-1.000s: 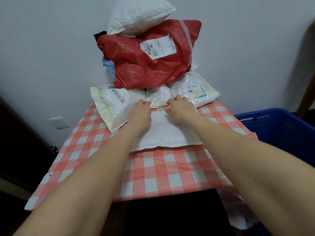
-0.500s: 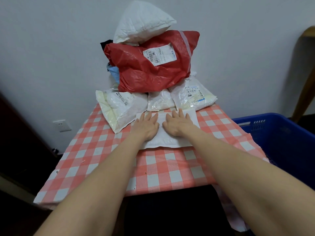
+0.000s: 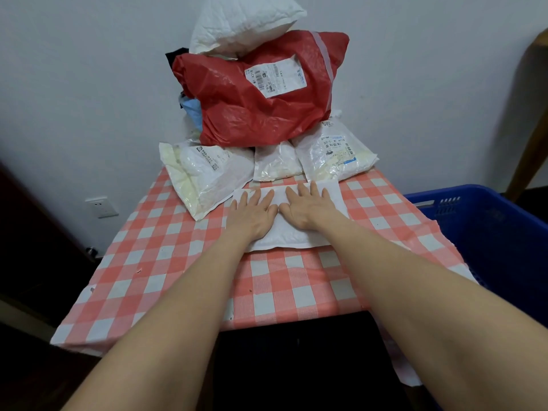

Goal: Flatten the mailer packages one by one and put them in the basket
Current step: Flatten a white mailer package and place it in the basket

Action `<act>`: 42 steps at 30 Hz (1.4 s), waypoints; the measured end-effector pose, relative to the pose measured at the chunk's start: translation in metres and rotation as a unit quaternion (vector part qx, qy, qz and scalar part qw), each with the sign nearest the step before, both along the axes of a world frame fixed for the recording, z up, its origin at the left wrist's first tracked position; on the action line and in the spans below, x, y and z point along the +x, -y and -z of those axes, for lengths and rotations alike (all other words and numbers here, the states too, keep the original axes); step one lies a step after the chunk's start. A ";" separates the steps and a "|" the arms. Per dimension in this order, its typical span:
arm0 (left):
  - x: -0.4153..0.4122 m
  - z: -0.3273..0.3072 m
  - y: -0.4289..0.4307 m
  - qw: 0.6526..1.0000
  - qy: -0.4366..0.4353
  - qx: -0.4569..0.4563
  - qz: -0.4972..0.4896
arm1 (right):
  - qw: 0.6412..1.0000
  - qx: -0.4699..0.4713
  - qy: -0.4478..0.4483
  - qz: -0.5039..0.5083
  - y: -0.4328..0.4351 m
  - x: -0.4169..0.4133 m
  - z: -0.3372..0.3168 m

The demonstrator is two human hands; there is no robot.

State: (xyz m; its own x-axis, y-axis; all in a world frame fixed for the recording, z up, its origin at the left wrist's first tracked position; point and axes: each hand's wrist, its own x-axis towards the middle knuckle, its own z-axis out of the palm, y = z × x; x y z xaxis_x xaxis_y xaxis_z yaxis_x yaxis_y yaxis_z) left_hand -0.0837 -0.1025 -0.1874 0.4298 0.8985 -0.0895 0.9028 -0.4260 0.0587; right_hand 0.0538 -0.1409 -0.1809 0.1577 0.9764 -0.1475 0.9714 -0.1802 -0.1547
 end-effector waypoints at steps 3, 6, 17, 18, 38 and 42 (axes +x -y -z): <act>0.000 0.002 0.000 1.000 -0.006 0.004 -0.001 | 1.000 0.003 0.006 0.000 0.001 0.000 0.002; -0.001 0.004 0.000 1.000 -0.008 0.004 -0.001 | 1.000 0.007 0.012 0.000 0.001 -0.002 0.003; 0.000 0.007 -0.001 1.000 0.004 0.001 -0.005 | 1.000 0.006 0.012 0.004 0.002 -0.002 0.006; 0.000 0.008 -0.001 1.000 0.005 0.003 -0.004 | 1.000 0.007 0.013 0.004 0.002 -0.002 0.006; 0.002 0.007 0.000 1.000 0.018 0.015 -0.009 | 1.000 0.012 -0.018 -0.007 0.001 0.001 0.001; -0.003 -0.004 0.000 0.995 0.061 0.070 -0.043 | 0.983 0.151 -0.072 0.081 0.012 0.010 -0.016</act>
